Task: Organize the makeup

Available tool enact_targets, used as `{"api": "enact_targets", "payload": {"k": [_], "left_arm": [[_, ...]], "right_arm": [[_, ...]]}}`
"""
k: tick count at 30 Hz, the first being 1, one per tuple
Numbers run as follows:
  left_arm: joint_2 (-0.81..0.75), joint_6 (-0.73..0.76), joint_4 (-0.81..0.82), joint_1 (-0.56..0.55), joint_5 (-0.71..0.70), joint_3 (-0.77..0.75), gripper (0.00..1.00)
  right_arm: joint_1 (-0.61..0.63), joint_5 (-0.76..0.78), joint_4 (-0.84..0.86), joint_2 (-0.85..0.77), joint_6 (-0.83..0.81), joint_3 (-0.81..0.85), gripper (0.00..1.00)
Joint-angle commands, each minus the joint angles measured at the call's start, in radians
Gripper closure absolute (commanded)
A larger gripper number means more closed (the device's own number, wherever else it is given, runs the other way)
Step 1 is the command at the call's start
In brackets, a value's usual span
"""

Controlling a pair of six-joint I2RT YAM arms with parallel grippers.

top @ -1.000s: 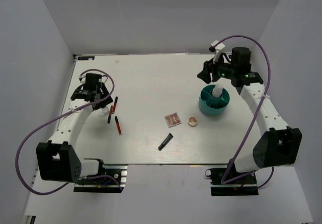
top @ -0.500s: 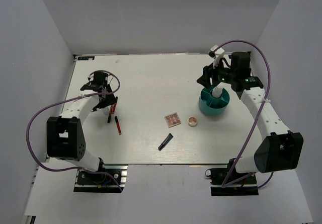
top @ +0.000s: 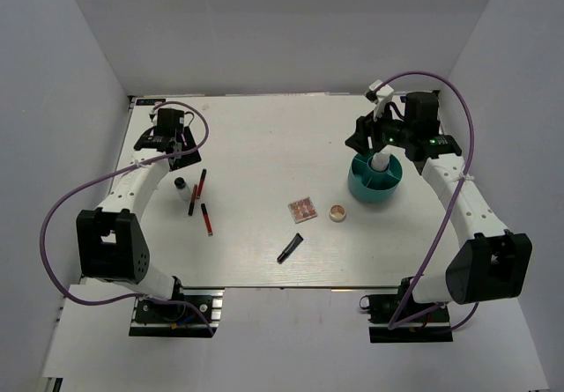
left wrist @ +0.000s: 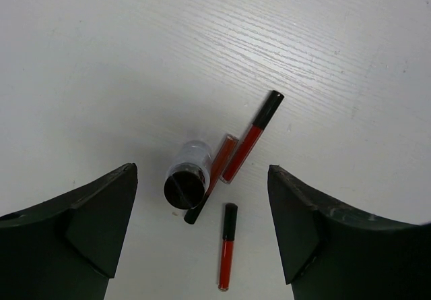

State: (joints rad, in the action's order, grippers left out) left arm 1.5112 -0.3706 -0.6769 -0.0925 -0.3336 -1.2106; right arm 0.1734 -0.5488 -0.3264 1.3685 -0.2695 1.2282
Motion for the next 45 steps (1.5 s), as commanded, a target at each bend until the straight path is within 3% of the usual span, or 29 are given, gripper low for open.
{"api": "enact_targets", "payload": {"k": [1,5,11,13,25,30,35,45], "left_arm": [[-0.034,0.009,-0.016,0.004,-0.002,-0.009,0.12],[-0.031,0.042,0.016,0.004,0.062,-0.032,0.15],[0.036,0.140,0.102,-0.009,0.249,-0.070,0.51],[0.076,0.139,0.112,-0.009,0.265,-0.079,0.54],[0.263,0.153,0.134,-0.009,0.297,-0.127,0.45],[0.302,0.156,0.131,-0.009,0.292,-0.135,0.46],[0.326,0.160,0.126,-0.009,0.300,-0.121,0.53],[0.346,0.170,0.137,-0.009,0.314,-0.090,0.53]], "right_arm": [[0.001,0.006,0.020,-0.017,-0.005,-0.004,0.39],[0.003,0.000,0.020,-0.011,-0.005,-0.007,0.39],[0.001,-0.003,0.024,-0.003,0.003,0.001,0.39],[0.002,-0.002,0.024,-0.005,0.001,0.001,0.39],[-0.002,0.009,0.024,-0.031,-0.004,-0.035,0.39],[-0.002,0.009,0.024,-0.029,-0.002,-0.036,0.38],[0.000,0.012,0.024,-0.026,0.000,-0.033,0.39],[-0.002,0.013,0.024,-0.019,0.000,-0.030,0.39]]}}
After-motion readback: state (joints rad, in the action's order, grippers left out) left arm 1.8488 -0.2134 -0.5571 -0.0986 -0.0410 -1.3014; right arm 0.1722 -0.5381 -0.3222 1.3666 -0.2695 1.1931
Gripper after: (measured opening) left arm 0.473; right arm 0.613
